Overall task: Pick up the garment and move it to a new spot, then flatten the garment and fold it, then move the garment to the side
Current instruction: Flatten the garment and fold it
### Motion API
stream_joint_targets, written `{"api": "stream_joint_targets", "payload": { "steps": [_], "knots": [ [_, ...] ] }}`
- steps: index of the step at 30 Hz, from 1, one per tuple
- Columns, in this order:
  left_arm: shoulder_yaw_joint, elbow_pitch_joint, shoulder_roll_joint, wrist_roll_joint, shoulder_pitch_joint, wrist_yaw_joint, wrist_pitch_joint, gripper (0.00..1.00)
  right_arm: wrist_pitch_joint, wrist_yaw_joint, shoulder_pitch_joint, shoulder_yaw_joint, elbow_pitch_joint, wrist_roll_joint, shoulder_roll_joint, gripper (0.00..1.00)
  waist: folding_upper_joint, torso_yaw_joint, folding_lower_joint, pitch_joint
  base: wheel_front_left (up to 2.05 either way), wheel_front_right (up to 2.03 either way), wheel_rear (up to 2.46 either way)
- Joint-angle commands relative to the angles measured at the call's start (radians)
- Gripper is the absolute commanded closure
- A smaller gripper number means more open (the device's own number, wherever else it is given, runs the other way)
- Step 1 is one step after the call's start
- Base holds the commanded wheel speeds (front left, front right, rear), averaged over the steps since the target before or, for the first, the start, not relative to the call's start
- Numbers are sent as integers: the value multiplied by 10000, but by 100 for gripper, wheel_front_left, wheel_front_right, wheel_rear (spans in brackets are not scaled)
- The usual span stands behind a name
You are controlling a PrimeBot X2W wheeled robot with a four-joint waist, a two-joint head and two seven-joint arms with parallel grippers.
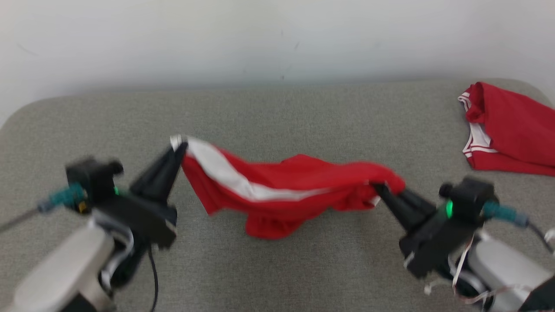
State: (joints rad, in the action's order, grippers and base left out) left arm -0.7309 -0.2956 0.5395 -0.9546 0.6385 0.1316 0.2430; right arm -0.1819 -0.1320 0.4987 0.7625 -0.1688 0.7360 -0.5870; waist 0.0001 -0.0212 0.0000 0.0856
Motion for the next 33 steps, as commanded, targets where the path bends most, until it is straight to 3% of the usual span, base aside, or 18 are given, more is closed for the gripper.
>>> {"api": "stream_joint_targets", "payload": {
  "steps": [1, 10, 15, 20, 25, 33],
  "knots": [
    [13, 102, 79, -195, 726, -26, -127, 100, 202, 24, 581, -39, 149, 235, -168, 100, -1, -43, 0, 388, 0, 0, 0],
    [-83, -554, 243, -668, 5543, -26, -1311, 100, 1524, 24, 4708, -417, 184, 1540, -86, 100, -1, -242, 0, 2495, 0, 0, 0],
    [-206, -1446, 23, -550, 8607, -26, -1538, 100, 2305, 24, 7736, -712, -737, 2230, 360, 100, -1, -406, 0, 3885, 0, 0, 0],
    [-490, -2460, -215, -357, 10992, -26, -1198, 100, 2585, 24, 10461, -811, -2032, 2167, 712, 100, -1, -445, 0, 4831, 0, 0, 0],
    [-927, -3391, -269, -399, 12501, -26, -870, 100, 2391, 24, 12411, -406, -3499, 1492, 1051, 100, -1, -400, 0, 5422, 0, 0, 0],
    [-1691, -4393, -166, -792, 13555, -25, -484, 100, 1901, 24, 13949, 367, -5318, 1099, 1591, 100, -1, -294, 0, 5835, 0, 0, 0]
  ]
}}
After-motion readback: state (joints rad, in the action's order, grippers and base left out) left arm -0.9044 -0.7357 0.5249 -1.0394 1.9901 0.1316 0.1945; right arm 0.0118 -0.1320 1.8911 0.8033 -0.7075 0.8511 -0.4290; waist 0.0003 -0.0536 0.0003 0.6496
